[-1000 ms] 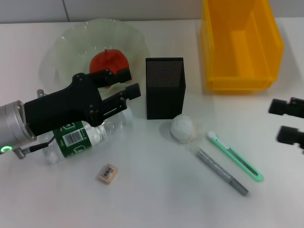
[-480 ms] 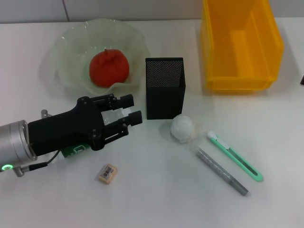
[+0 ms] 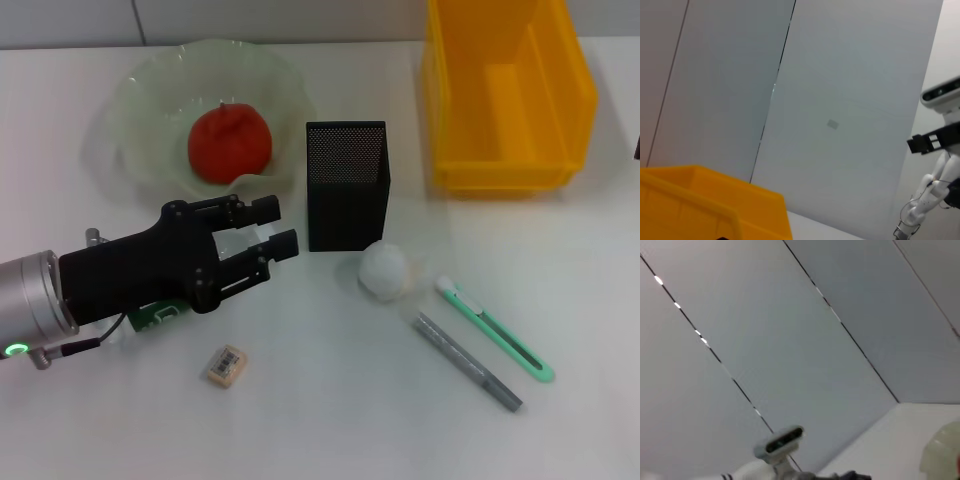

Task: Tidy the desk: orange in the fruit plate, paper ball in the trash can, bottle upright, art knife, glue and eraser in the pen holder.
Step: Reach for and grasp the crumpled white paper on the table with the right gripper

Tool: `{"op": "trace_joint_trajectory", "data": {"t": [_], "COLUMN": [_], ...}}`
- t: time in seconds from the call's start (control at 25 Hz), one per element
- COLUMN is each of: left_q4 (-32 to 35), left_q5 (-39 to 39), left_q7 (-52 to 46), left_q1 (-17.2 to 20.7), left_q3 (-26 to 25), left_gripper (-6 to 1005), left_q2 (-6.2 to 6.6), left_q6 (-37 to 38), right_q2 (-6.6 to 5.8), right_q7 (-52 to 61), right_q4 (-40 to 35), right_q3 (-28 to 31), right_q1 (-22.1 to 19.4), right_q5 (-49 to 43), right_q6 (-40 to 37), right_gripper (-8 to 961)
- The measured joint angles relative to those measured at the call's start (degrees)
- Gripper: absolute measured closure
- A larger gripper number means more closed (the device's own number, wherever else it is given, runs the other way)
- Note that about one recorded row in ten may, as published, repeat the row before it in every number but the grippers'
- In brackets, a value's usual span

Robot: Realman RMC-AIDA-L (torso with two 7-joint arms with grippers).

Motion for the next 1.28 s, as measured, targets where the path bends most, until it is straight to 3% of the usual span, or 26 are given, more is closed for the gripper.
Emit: {"op": "trace_joint_trajectory", "data": {"t": [0.12, 0.2, 0.32, 0.4, 0.52, 0.64, 1.04, 1.28], "left_q4": [0.01, 0.01, 0.02, 0.09, 0.69, 0.66, 0.31, 0.33], "left_q5": [0.02, 0.05, -0.02, -0.18, -0.29, -0.23, -0.35, -0.36], "left_q7": [0.0, 0.13, -0.01, -0.13, -0.25, -0.22, 0.14, 0.21], "left_q1": [-0.21, -0.53, -0.9, -1.27, -1.49, -1.49, -1.43, -1.63], "left_q3": [0.01, -0.1, -0.14, -0.16, -0.17, -0.17, -0.17, -0.16], "left_gripper": [545, 545, 544, 544, 544, 544, 545, 545], "left_q2": [0.06, 0.05, 0.07, 0.01, -0.23, -0.49, -0.62, -0.61], "left_q6": [-0.11, -0.34, -0.14, 0.52, 0.86, 0.71, 0.14, -0.6], "right_q2": [-1.06, -3.08, -4.18, -5.25, -5.63, -5.67, -4.43, -3.33], "right_q7": [5.9, 11.86, 14.68, 16.88, 18.13, 20.26, 20.46, 20.22], "right_q4": [-5.68, -8.39, -8.83, -7.78, -6.8, -5.72, -3.42, 1.93], "right_q3": [-0.43, -1.72, -2.84, -4.12, -6.08, -12.47, -21.54, -27.58], "right_q1": [2.71, 7.58, 10.83, 15.74, 19.13, 22.21, 22.93, 24.11], "right_q5": [-3.35, -8.9, -13.42, -21.75, -26.94, -31.57, -32.05, -32.12], "right_q6": [0.0, -0.16, -0.05, 0.46, 0.89, 4.91, 12.26, 19.94], "right_gripper": [234, 234, 233, 233, 232, 233, 234, 235]}}
